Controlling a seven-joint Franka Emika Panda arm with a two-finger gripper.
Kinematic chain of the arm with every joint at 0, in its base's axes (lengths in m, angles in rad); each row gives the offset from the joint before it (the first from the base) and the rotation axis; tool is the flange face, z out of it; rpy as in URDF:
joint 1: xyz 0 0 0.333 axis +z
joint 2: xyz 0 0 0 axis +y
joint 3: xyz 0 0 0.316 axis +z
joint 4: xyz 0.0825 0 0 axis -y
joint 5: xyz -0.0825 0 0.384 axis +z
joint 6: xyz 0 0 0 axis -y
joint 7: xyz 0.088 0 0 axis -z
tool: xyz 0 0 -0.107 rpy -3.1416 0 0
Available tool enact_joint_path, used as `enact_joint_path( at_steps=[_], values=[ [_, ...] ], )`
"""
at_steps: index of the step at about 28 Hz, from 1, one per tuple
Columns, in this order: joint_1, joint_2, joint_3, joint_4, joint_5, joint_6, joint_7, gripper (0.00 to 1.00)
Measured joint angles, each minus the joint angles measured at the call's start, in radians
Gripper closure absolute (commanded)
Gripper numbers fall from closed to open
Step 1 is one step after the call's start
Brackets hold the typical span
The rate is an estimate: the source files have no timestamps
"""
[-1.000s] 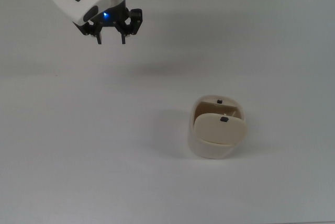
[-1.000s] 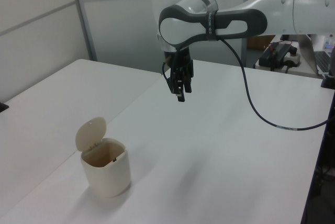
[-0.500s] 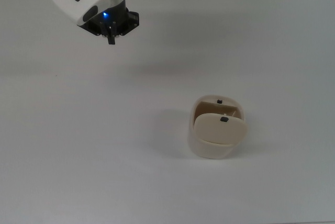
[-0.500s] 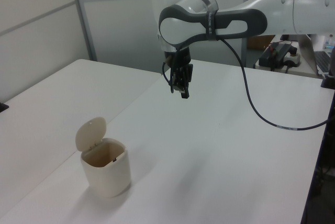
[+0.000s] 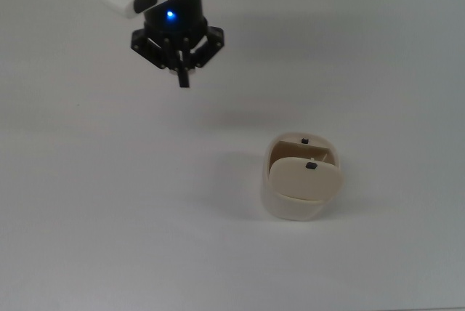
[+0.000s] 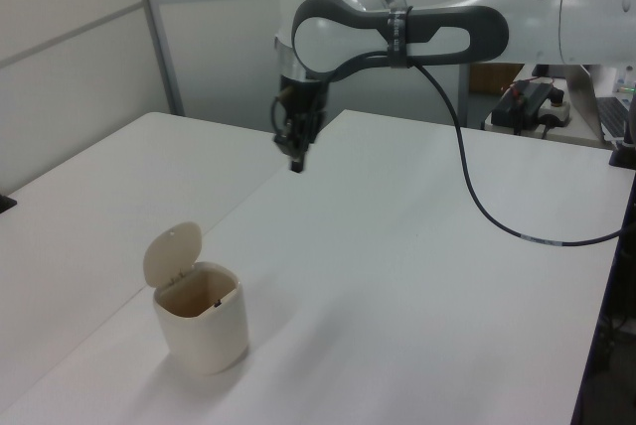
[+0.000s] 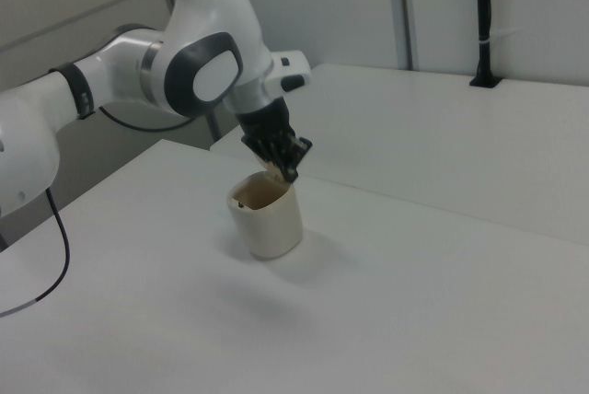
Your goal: Close the trash can
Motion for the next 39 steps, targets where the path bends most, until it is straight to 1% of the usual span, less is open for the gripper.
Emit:
enact_joint_path(
  at_steps=[4, 7, 12, 19, 23, 30, 39],
  values=[
    [0.001, 0.009, 0.054, -0.002, 0.006, 0.155, 0.067, 1.0],
    [0.003, 0.033, 0.099, -0.004, 0.006, 0.297, 0.125, 1.0],
    [0.003, 0.095, 0.153, -0.006, 0.006, 0.502, 0.196, 1.0],
    [0.004, 0.17, 0.207, -0.005, 0.006, 0.675, 0.229, 1.0],
    [0.006, 0.195, 0.229, -0.005, 0.005, 0.699, 0.229, 1.0],
    [0.035, 0.203, 0.238, -0.017, 0.005, 0.687, 0.23, 1.0],
    [0.041, 0.203, 0.237, -0.033, 0.0, 0.522, 0.23, 1.0]
  ],
)
